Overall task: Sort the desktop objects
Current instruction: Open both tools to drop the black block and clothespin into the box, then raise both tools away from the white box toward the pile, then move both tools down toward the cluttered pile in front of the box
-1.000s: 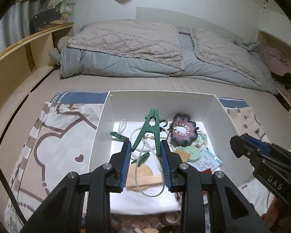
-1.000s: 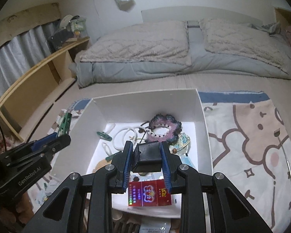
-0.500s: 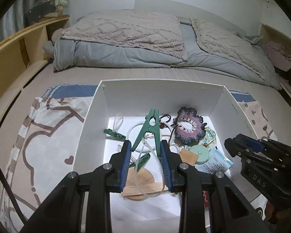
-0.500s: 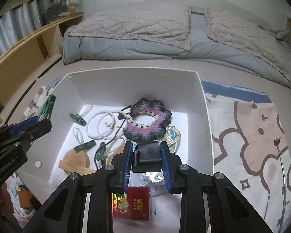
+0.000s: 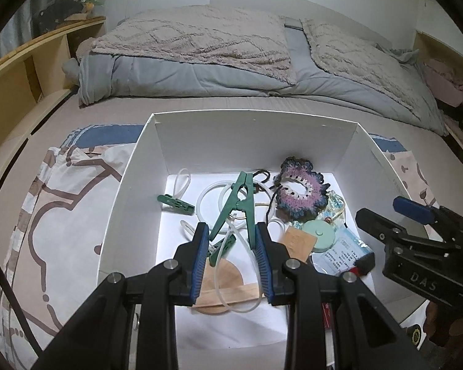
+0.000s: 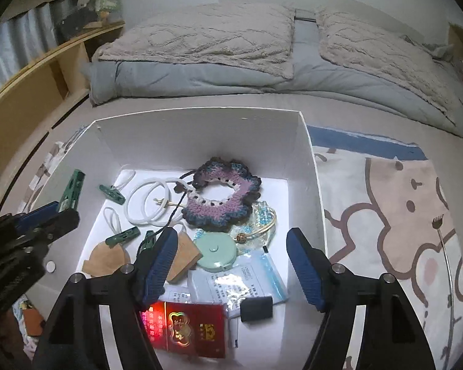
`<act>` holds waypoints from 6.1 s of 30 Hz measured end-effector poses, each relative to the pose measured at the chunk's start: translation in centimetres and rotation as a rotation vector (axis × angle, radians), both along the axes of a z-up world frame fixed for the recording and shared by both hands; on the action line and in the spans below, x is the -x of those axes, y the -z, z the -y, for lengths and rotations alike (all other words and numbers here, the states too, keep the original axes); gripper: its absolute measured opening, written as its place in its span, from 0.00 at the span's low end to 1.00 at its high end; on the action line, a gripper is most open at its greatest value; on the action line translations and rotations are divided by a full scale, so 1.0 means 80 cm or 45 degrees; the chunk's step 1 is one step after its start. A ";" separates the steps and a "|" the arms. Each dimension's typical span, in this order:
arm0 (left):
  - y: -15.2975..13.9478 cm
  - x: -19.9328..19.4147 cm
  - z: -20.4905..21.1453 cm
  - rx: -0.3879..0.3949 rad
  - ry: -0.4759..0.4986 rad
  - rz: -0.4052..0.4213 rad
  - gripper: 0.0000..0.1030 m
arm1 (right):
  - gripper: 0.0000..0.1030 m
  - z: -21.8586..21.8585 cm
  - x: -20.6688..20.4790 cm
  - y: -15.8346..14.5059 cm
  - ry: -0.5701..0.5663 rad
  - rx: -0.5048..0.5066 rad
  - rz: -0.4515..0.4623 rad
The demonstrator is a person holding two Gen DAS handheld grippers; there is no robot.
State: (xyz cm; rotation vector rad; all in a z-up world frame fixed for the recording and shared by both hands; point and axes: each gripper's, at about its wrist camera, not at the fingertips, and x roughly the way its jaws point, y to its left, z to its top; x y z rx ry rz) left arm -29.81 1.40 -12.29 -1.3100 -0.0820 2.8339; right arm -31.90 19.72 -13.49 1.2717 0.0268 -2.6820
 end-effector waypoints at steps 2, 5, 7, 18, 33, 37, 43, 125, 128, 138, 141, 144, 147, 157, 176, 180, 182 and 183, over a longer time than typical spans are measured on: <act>0.002 0.001 0.000 0.003 -0.002 0.005 0.29 | 0.71 0.003 -0.002 -0.002 -0.011 0.005 -0.007; 0.005 0.002 0.001 0.005 -0.010 0.014 0.29 | 0.71 0.004 -0.005 -0.004 -0.015 0.033 0.003; 0.007 0.004 0.004 0.009 -0.018 0.021 0.29 | 0.71 0.005 -0.007 -0.004 -0.018 0.040 0.008; 0.021 0.016 0.019 0.042 -0.063 0.056 0.29 | 0.71 0.011 -0.017 0.003 -0.065 0.047 0.046; 0.011 0.014 0.038 0.057 -0.181 -0.023 0.74 | 0.71 0.023 -0.028 0.002 -0.123 0.046 0.032; 0.012 0.014 0.036 0.059 -0.170 -0.014 0.74 | 0.71 0.023 -0.028 0.001 -0.115 0.039 0.028; 0.008 0.008 0.031 0.061 -0.151 -0.020 0.74 | 0.82 0.017 -0.031 -0.002 -0.080 0.030 0.013; -0.161 -0.206 0.043 0.087 -0.119 -0.357 1.00 | 1.00 0.020 -0.212 -0.171 0.009 0.071 -0.352; -0.170 -0.214 0.041 0.114 -0.121 -0.356 1.00 | 1.00 0.022 -0.220 -0.178 0.002 0.069 -0.371; -0.189 -0.248 0.044 0.091 -0.083 -0.409 1.00 | 1.00 0.028 -0.249 -0.188 -0.041 0.025 -0.427; -0.190 -0.253 0.049 0.065 -0.085 -0.404 1.00 | 1.00 0.024 -0.258 -0.191 -0.033 0.016 -0.449; -0.191 -0.258 0.052 0.070 -0.082 -0.414 1.00 | 1.00 0.018 -0.265 -0.193 -0.036 0.011 -0.459; -0.192 -0.264 0.056 0.076 -0.082 -0.431 1.00 | 1.00 0.012 -0.271 -0.193 -0.041 0.009 -0.464; -0.197 -0.292 0.060 0.053 -0.074 -0.487 1.00 | 1.00 -0.012 -0.294 -0.194 -0.051 0.019 -0.473; -0.195 -0.329 0.101 0.069 -0.112 -0.521 1.00 | 1.00 -0.033 -0.332 -0.185 -0.112 0.011 -0.473; -0.188 -0.337 0.119 0.063 -0.131 -0.508 1.00 | 1.00 -0.039 -0.335 -0.181 -0.115 0.004 -0.464; -0.185 -0.340 0.126 0.052 -0.136 -0.501 1.00 | 1.00 -0.040 -0.337 -0.178 -0.120 0.001 -0.452; -0.183 -0.342 0.129 0.047 -0.138 -0.495 1.00 | 1.00 -0.042 -0.338 -0.176 -0.122 0.000 -0.447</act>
